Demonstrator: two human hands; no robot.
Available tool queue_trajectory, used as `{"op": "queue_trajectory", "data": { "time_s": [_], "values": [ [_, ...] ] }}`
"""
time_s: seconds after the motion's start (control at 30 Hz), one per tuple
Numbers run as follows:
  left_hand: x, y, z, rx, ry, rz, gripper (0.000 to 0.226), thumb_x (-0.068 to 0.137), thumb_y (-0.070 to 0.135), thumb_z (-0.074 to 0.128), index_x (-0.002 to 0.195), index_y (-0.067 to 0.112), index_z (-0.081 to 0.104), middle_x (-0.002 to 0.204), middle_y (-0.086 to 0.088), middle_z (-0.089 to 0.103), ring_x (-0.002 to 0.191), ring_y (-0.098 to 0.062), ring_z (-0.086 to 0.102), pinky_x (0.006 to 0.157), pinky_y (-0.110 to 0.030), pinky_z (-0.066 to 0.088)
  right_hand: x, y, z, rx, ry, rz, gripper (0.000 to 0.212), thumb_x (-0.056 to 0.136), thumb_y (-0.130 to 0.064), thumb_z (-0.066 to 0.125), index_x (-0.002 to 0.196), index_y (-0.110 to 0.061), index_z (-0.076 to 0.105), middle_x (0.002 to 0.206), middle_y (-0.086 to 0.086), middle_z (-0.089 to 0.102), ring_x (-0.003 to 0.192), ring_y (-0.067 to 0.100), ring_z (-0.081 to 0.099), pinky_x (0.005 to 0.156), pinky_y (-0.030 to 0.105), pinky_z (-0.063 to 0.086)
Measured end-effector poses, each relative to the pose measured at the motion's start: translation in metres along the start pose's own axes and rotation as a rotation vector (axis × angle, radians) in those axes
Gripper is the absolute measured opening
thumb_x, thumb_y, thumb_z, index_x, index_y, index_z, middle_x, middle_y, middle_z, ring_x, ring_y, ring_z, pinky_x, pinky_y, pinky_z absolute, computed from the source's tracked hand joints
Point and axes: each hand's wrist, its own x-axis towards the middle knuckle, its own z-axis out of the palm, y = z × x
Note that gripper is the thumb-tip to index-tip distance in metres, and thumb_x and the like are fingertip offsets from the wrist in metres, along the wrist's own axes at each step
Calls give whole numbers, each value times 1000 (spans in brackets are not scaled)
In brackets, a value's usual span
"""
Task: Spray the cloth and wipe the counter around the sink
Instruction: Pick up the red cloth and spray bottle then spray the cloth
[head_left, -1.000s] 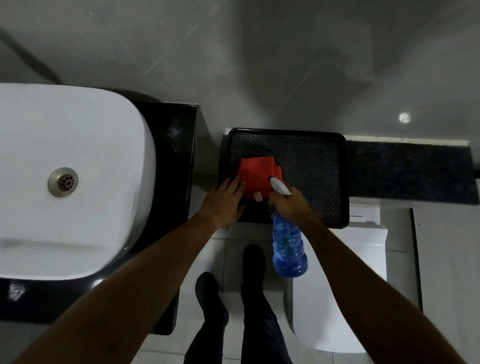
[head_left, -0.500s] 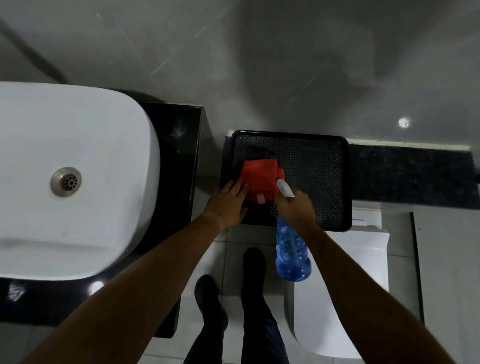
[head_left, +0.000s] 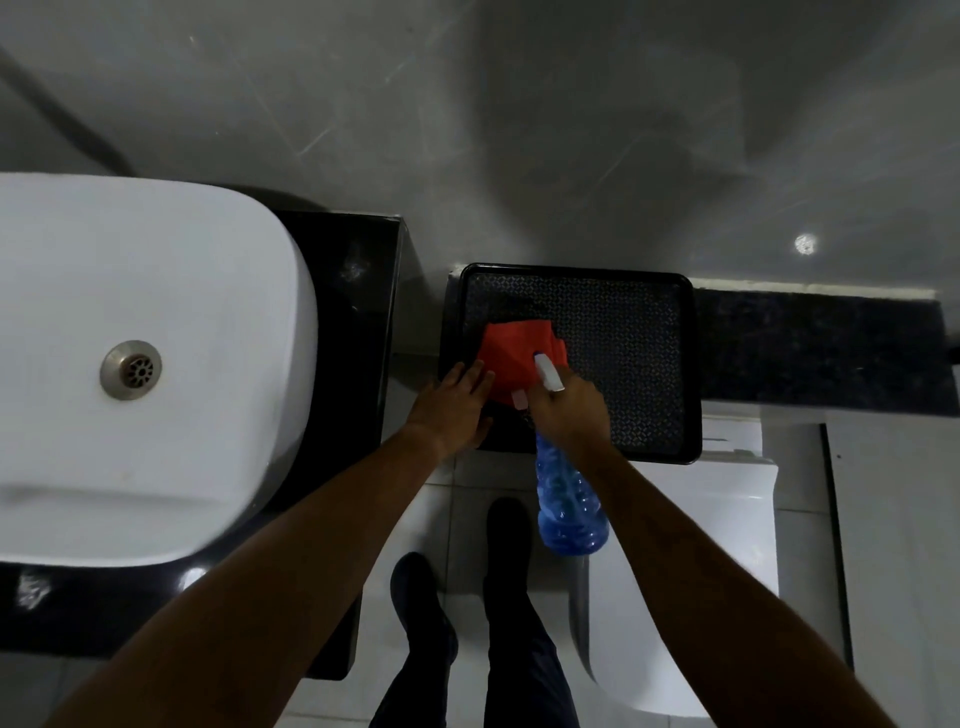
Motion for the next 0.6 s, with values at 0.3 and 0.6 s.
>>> {"op": "queue_trajectory", "data": {
  "time_s": [0.3,0.6],
  "values": [
    [3,-1,2,-51,7,9,71,98,46,44,156,17,15,166,-7,9,152,-31,11,118,-57,23,-7,29,-12,-71,-91,32,18,90,-29,57,83,-13,62,84,19,70,82,40,67,72,36,45],
    [17,3,-20,-76,136,14,47,96,42,47,134,14,52,142,-11,47,134,-31,41,104,-49,42,7,0,-109,579,246,-131,23,76,-33,60,93,-20,68,71,-1,67,61,13,68,53,32,55]
  ]
}}
